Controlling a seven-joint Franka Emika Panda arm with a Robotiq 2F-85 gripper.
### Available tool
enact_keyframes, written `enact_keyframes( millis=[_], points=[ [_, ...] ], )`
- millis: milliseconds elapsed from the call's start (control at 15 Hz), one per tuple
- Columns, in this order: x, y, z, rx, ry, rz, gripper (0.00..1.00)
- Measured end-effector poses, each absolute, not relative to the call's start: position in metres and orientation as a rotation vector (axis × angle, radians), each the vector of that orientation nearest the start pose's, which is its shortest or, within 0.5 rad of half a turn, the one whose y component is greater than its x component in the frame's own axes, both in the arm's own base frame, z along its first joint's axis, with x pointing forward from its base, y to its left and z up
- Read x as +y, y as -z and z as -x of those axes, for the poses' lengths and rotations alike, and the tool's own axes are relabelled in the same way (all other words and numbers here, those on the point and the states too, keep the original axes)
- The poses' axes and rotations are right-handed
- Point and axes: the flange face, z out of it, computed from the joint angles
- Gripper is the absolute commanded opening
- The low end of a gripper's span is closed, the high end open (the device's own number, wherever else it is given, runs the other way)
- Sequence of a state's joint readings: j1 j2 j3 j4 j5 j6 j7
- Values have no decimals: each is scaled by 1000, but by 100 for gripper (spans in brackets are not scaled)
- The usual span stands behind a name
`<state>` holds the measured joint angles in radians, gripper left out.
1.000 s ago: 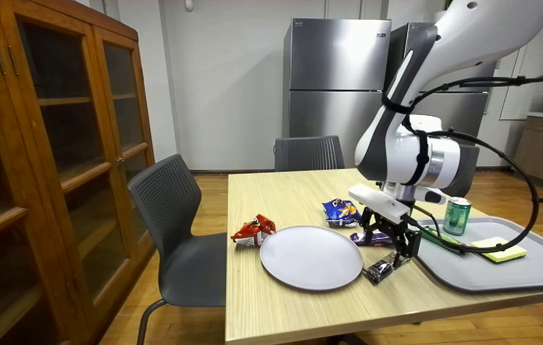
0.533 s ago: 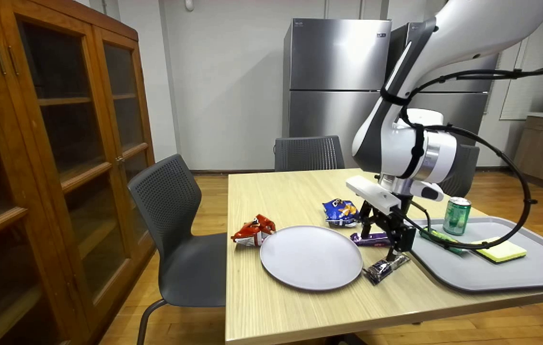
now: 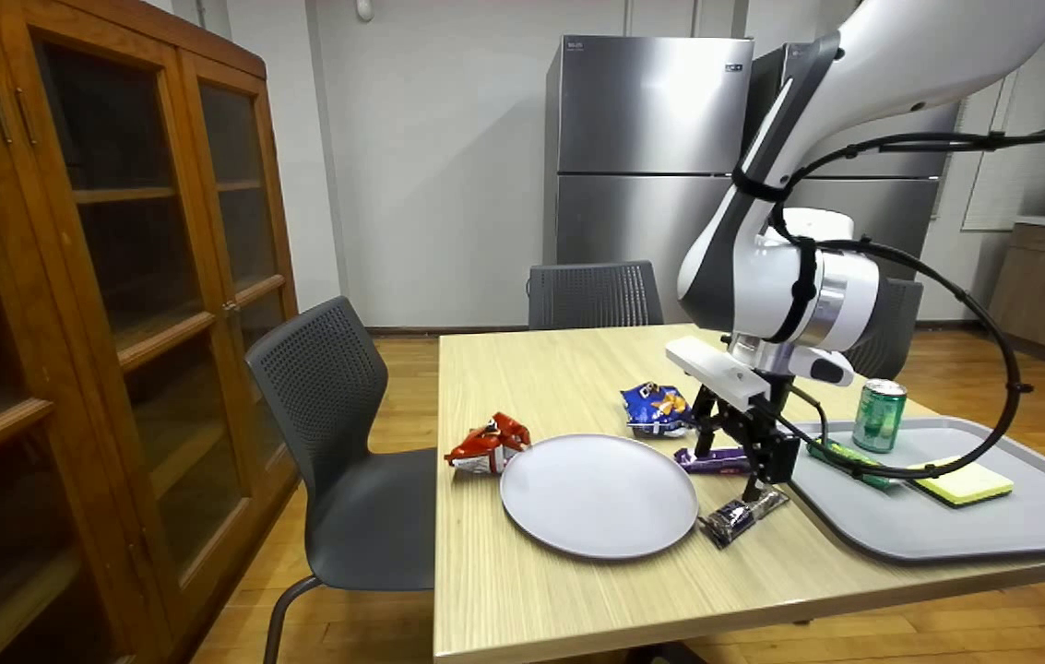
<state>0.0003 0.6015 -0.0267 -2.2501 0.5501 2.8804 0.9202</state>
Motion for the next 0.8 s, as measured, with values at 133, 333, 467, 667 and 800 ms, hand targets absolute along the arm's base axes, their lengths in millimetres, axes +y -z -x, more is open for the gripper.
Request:
enact_keyframes(
  millis=[133, 333, 467, 667, 800],
  points=[
    [-45, -96, -518, 2019, -44, 2229, 100],
    [-45, -96, -518, 2019, -44, 2228, 100],
    [-45, -96, -518, 2019, -45, 2229, 100],
    [-48, -96, -518, 2021, -27, 2233, 100],
    [-55, -99, -519, 2031, 3, 2225, 100]
  ],
)
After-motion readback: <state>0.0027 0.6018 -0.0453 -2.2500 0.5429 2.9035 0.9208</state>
